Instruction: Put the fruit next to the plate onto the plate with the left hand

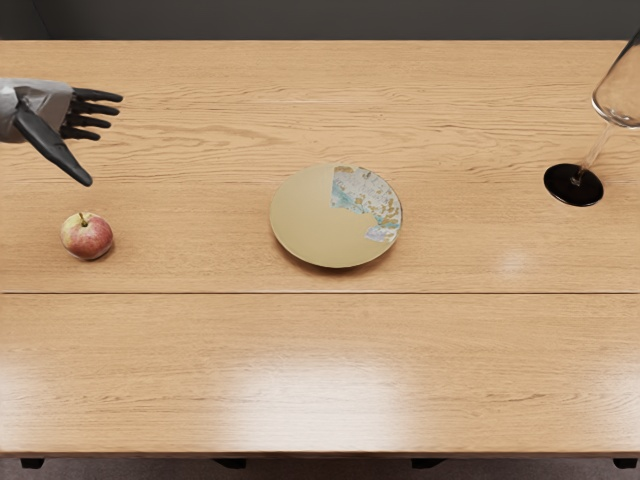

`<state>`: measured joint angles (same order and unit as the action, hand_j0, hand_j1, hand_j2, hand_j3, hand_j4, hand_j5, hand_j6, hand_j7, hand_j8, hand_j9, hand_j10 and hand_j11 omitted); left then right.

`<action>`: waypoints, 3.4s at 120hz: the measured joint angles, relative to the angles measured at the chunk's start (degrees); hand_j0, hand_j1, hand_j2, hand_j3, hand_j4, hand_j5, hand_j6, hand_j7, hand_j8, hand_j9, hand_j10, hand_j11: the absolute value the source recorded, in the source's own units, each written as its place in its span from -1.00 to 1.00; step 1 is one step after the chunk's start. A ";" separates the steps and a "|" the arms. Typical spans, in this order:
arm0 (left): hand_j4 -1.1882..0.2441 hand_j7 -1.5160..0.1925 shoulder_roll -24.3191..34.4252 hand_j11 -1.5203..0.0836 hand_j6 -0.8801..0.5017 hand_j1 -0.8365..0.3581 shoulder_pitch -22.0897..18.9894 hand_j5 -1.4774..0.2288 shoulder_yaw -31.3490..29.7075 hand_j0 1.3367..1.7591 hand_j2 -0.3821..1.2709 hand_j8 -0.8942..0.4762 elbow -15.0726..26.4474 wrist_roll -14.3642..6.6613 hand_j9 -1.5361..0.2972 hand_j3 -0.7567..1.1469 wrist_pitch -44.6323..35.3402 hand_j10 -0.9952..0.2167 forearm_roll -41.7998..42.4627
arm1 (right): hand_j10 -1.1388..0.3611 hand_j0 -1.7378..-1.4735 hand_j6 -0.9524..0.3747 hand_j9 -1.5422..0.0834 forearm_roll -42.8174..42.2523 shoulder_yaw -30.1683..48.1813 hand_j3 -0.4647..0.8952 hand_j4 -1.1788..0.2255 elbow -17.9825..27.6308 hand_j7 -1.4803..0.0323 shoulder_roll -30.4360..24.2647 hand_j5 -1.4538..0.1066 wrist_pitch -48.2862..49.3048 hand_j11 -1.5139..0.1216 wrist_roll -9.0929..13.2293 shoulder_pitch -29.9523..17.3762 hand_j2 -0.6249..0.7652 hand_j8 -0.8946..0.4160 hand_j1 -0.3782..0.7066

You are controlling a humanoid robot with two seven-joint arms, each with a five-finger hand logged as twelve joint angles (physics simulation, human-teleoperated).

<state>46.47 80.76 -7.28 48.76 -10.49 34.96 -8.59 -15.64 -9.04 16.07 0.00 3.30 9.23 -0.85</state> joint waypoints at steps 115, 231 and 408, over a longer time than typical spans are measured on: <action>0.58 0.69 3.48 0.81 0.19 0.88 -8.68 0.65 -6.45 0.52 -0.52 0.22 33.68 -4.65 0.60 -0.20 -55.48 0.55 -15.50 | 0.49 -0.40 0.40 0.86 0.00 0.07 -0.32 0.65 -0.08 0.92 0.00 0.83 -0.05 0.82 0.00 -0.03 -0.11 0.33 -0.90; 0.37 0.46 -0.50 0.56 -0.03 0.58 -14.83 0.42 -7.60 0.52 -0.49 0.00 31.81 -2.39 0.39 -0.20 -67.72 0.30 -18.59 | 0.49 -0.40 0.40 0.86 0.00 0.07 -0.32 0.65 -0.08 0.92 0.00 0.83 -0.05 0.82 0.00 -0.02 -0.11 0.33 -0.90; -0.11 -0.13 -9.20 -0.05 -0.34 0.10 -7.06 -0.17 -7.65 0.50 -0.42 -0.21 31.96 -2.30 -0.16 -0.20 -67.59 -0.01 -17.59 | 0.49 -0.40 0.41 0.86 0.00 0.07 -0.32 0.65 -0.08 0.92 0.00 0.83 -0.05 0.82 0.00 -0.01 -0.11 0.33 -0.90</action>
<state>37.26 73.70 -14.93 80.73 -12.79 -32.64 -26.19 -15.65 -8.96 16.00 0.00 3.25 9.23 -0.86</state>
